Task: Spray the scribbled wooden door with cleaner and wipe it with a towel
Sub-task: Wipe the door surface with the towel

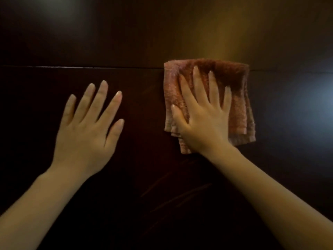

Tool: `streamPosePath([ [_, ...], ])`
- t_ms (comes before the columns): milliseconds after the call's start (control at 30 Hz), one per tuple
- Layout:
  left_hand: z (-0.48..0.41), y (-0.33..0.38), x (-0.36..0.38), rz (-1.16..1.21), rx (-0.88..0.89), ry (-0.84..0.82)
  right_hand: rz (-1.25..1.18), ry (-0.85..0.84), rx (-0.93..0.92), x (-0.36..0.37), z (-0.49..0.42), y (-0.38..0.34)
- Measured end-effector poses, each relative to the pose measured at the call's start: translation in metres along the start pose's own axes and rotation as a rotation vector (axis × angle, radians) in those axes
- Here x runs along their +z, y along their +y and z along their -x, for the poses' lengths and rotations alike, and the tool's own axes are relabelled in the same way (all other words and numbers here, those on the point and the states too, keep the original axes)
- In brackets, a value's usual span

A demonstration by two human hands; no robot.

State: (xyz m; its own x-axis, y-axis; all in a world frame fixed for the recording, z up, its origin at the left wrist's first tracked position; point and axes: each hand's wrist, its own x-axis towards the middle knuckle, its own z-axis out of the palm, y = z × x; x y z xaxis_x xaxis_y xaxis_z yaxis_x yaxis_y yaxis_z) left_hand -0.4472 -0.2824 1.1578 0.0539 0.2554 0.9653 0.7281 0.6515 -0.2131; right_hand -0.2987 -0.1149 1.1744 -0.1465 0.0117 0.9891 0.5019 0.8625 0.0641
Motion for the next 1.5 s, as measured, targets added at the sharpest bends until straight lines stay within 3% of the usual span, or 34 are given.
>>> streamPosePath([
  [267, 0.004, -0.002, 0.001, 0.03, 0.019, 0.03, 0.022, -0.078, -0.17, 0.024, 0.158, -0.033],
  [367, 0.004, -0.003, 0.0, 0.027, 0.036, 0.016, 0.024, -0.107, -0.225, 0.015, 0.13, -0.021],
  [700, 0.001, -0.023, -0.009, -0.01, 0.16, -0.022, 0.005, -0.08, 0.02, -0.008, -0.064, -0.042],
  [800, 0.002, -0.027, -0.009, 0.005, 0.162, -0.019, 0.011, -0.066, 0.031, -0.002, -0.048, -0.054],
  [967, 0.006, -0.026, -0.007, 0.043, 0.148, 0.003, 0.05, -0.039, -0.069, 0.018, 0.053, -0.062],
  [1200, 0.011, -0.026, -0.006, 0.056, 0.151, 0.0, 0.107, -0.142, -0.252, 0.031, 0.198, -0.08],
  [1333, 0.015, -0.031, -0.007, 0.058, 0.182, 0.016, 0.043, -0.136, -0.273, 0.026, 0.187, -0.074],
  [1500, 0.016, -0.04, -0.009, 0.045, 0.217, 0.003, 0.016, -0.085, -0.101, 0.022, 0.098, -0.082],
])
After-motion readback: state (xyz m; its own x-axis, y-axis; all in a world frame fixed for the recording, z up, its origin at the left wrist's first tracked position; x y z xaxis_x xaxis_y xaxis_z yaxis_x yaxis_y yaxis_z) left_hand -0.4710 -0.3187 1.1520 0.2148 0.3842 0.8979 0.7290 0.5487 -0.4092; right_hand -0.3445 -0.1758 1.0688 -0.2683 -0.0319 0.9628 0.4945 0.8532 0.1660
